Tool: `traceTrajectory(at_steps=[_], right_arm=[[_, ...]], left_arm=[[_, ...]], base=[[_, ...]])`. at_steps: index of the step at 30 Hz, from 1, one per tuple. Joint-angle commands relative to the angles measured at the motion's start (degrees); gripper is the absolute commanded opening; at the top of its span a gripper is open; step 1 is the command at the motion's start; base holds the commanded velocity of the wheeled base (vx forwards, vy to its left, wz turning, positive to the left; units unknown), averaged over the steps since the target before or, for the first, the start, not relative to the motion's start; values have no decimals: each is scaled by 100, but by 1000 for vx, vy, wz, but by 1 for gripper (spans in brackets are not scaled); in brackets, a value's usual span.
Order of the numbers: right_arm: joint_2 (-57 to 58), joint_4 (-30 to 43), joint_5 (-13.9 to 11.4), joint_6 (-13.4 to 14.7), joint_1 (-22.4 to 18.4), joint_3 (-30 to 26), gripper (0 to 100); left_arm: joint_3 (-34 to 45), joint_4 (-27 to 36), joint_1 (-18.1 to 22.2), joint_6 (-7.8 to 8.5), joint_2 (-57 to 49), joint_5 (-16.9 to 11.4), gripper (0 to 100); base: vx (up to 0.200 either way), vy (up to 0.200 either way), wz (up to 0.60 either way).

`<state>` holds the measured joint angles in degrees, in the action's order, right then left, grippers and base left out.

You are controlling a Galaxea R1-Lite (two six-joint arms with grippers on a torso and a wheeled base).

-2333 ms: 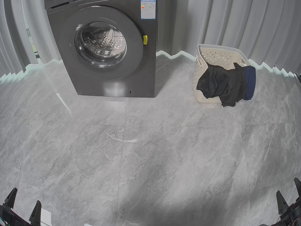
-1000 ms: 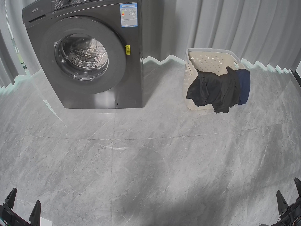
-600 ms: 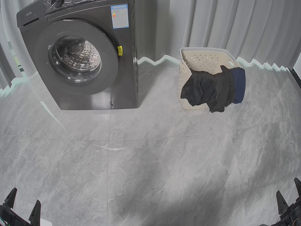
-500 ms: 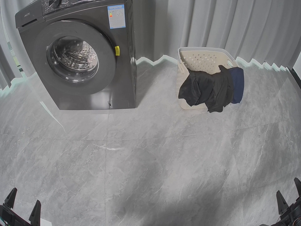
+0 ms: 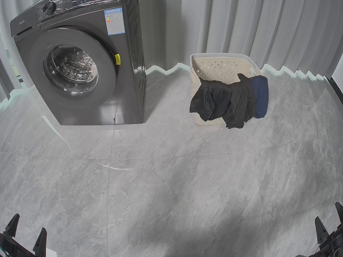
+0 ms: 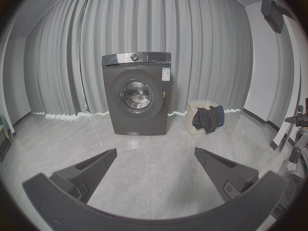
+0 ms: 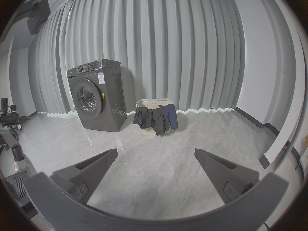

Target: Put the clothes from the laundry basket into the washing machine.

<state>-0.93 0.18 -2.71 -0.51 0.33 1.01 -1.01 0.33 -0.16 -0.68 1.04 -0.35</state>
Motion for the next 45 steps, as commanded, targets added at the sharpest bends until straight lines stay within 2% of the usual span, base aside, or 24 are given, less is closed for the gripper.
traceTrajectory(at_steps=[1, 12, 21, 45], right_arm=[[93, -1, -2, -2, 2, -84, 100], [93, -1, -2, -2, 2, -84, 100], [93, -1, -2, -2, 2, -84, 100], [93, -1, -2, -2, 2, -84, 100]], left_arm=[[92, 2, 7, -2, -104, 0, 100], [92, 2, -2, -2, -104, 0, 100], [92, 2, -2, -11, -104, 0, 100], [92, 2, 7, -2, -104, 0, 100]], base=[[200, 0, 0], [200, 0, 0], [0, 0, 0], [0, -200, 0]])
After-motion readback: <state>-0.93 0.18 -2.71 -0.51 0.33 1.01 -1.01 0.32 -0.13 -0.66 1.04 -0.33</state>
